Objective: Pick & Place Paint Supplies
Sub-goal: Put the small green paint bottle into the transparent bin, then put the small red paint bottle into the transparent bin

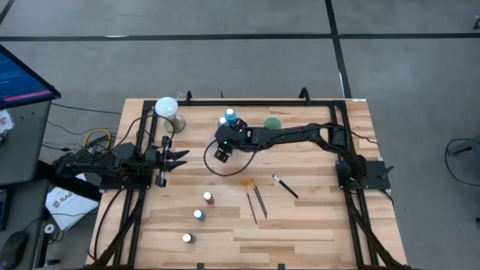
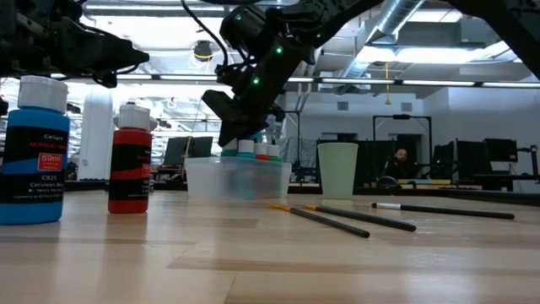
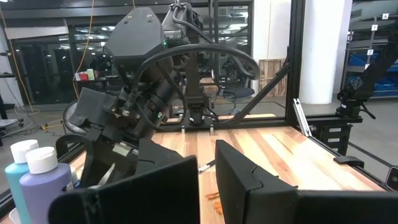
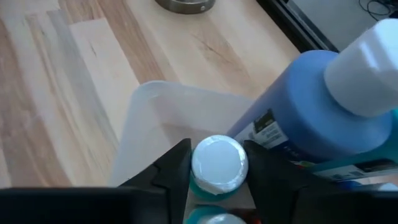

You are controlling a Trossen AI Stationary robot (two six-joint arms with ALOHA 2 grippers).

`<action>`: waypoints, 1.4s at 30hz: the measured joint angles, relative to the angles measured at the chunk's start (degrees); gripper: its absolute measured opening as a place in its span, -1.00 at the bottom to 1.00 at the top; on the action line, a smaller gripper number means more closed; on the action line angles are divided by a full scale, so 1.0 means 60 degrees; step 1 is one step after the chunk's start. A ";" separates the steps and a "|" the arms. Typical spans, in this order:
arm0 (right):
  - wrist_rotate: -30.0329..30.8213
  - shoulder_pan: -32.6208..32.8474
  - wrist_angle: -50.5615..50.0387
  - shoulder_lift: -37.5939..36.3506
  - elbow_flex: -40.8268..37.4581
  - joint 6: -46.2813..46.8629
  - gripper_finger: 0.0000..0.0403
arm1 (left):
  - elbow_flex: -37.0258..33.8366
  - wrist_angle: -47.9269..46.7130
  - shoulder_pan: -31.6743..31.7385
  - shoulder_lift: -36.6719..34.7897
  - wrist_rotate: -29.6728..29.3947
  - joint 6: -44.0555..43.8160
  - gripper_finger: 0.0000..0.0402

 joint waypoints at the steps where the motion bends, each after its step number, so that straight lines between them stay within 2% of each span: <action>1: 0.0000 -0.0003 -0.0009 0.0001 0.0000 -0.0018 -0.29 | 0.0000 0.0000 0.0000 0.0000 0.0000 -0.0002 -1.00; 11: -0.0010 0.0003 -0.0115 -0.0078 0.0007 -0.0201 -0.25 | 0.0000 0.0000 0.0000 0.0000 0.0000 0.0001 -1.00; 20: -0.0023 0.0003 -0.0281 -0.1591 0.0018 -0.0407 0.10 | 0.0000 0.0007 0.0000 0.0000 0.0000 0.0001 -1.00; 26: -0.1354 0.0701 0.0249 -0.2419 0.0033 -0.0194 0.19 | 0.0002 0.0028 0.0000 0.0000 0.0000 -0.0002 -1.00; 32: -0.1490 0.2289 0.1192 -0.1931 0.0015 -0.0560 0.16 | 0.0000 0.0076 0.0000 0.0000 0.0000 0.0000 -1.00; 36: -0.1456 0.3259 0.2021 -0.1161 -0.0002 -0.0850 0.16 | 0.0002 0.0080 0.0000 0.0000 0.0000 -0.0002 -1.00; 42: -0.1315 0.3875 0.2779 -0.0247 0.0017 -0.0569 0.23 | 0.0000 0.0102 0.0000 0.0000 0.0004 0.0001 -1.00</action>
